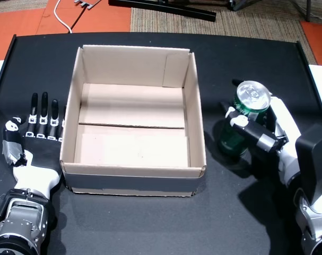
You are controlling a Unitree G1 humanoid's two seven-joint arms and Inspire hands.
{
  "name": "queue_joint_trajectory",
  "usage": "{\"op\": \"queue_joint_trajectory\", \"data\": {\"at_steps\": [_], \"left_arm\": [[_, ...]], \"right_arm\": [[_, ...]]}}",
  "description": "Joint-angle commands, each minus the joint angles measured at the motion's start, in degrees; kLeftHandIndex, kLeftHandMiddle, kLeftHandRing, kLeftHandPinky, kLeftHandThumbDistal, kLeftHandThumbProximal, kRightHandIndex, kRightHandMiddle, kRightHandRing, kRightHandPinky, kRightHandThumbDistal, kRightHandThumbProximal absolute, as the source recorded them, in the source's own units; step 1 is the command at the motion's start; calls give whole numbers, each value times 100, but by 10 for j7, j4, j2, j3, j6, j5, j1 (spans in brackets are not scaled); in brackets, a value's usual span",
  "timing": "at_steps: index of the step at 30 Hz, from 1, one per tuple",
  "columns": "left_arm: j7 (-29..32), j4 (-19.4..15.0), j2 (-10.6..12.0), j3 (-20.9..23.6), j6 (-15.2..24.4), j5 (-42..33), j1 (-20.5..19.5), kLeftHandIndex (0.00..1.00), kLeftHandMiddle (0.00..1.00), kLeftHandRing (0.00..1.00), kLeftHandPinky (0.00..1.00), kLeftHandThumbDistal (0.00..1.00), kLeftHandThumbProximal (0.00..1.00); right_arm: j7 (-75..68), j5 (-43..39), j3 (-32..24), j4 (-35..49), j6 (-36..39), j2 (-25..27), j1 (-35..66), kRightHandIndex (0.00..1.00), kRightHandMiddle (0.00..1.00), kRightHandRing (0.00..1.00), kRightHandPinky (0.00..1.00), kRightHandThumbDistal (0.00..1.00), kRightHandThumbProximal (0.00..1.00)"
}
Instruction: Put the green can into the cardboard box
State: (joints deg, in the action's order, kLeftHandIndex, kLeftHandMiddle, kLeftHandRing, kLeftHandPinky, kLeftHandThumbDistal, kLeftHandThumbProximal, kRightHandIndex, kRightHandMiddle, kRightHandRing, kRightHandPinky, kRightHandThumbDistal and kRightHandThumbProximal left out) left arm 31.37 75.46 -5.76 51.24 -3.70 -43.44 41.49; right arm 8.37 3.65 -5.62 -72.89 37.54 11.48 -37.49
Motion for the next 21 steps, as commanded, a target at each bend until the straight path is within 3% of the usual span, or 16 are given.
{"op": "queue_joint_trajectory", "data": {"at_steps": [1, 6, 16, 21], "left_arm": [[-16, 14, -1, 1, 0, 5, -28, 47, 47, 60, 76, 0, 80], [-22, 13, -1, 0, 1, 6, -27, 48, 47, 61, 75, 0, 83], [-14, 14, -1, -1, 0, 6, -31, 46, 46, 58, 72, 0, 83], [-24, 15, -1, -2, -1, 7, -28, 46, 47, 59, 72, 0, 85]], "right_arm": [[-3, 3, -1, -6, -3, 0, 17, 80, 73, 71, 73, 4, 0], [20, -21, -18, -7, -2, -5, 21, 65, 62, 64, 65, 0, 0], [16, -23, -24, -5, 5, -6, 27, 54, 52, 55, 59, 0, 0], [-11, -8, -14, -4, 27, 0, 28, 33, 35, 42, 56, 0, 0]]}}
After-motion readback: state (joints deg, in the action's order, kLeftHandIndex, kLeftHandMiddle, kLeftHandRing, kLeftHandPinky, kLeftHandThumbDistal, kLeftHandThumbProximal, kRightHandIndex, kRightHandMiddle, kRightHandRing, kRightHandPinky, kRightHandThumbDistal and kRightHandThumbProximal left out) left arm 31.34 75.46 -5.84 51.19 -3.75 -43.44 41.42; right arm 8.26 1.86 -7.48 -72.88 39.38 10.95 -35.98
